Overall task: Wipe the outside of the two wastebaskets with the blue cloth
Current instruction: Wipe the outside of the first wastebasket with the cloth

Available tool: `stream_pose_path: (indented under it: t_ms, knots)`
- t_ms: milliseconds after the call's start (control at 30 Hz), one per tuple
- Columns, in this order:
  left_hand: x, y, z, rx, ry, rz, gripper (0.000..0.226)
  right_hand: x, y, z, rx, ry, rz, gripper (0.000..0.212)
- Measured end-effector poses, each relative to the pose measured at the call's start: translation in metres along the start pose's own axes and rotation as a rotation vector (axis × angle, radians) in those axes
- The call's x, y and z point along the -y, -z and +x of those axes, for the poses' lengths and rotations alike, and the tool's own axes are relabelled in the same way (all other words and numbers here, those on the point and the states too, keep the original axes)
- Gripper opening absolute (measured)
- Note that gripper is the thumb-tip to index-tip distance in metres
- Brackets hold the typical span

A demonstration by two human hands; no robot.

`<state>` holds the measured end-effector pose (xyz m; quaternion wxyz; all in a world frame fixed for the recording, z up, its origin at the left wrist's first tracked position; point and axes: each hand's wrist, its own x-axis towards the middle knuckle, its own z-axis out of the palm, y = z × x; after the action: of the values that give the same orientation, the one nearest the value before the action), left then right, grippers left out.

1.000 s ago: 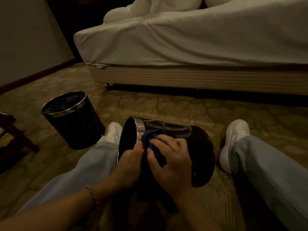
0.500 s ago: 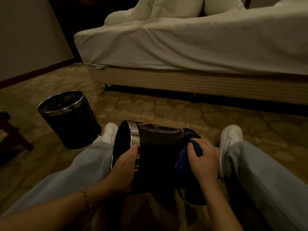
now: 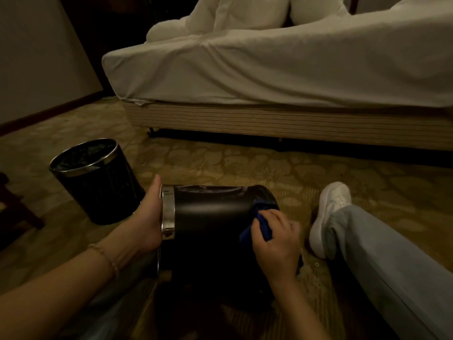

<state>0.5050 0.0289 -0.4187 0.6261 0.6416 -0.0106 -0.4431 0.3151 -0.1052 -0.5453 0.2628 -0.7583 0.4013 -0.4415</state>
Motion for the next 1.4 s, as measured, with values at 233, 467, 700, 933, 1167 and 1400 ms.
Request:
stream_pose_path:
  t_ms: [233, 467, 700, 933, 1167, 1400]
  knots:
    - [0.012, -0.009, 0.002, -0.381, -0.311, 0.164, 0.038, 0.003, -0.002, 0.001, 0.011, 0.073, -0.018, 0.039]
    - [0.025, -0.022, -0.025, -0.255, -0.755, 0.556, 0.039, 0.055, -0.02, -0.035, -0.072, 0.246, 0.075, 0.03]
    - [0.036, -0.025, -0.025, -0.125, -0.727, 0.659, 0.035, 0.049, -0.041, -0.078, -0.08, 0.294, 0.147, 0.032]
    - [0.041, -0.03, -0.018, -0.096, -0.646, 0.653, 0.05, 0.079, -0.029, -0.059, -0.116, 0.365, 0.235, 0.03]
    - [0.046, -0.023, -0.02, -0.038, -0.633, 0.579, 0.058, 0.067, -0.032, -0.048, -0.142, 0.419, 0.212, 0.028]
    - [0.029, -0.008, -0.023, -0.205, -0.555, 0.444, 0.048, -0.009, -0.037, -0.033, -0.1, 0.084, 0.12, 0.034]
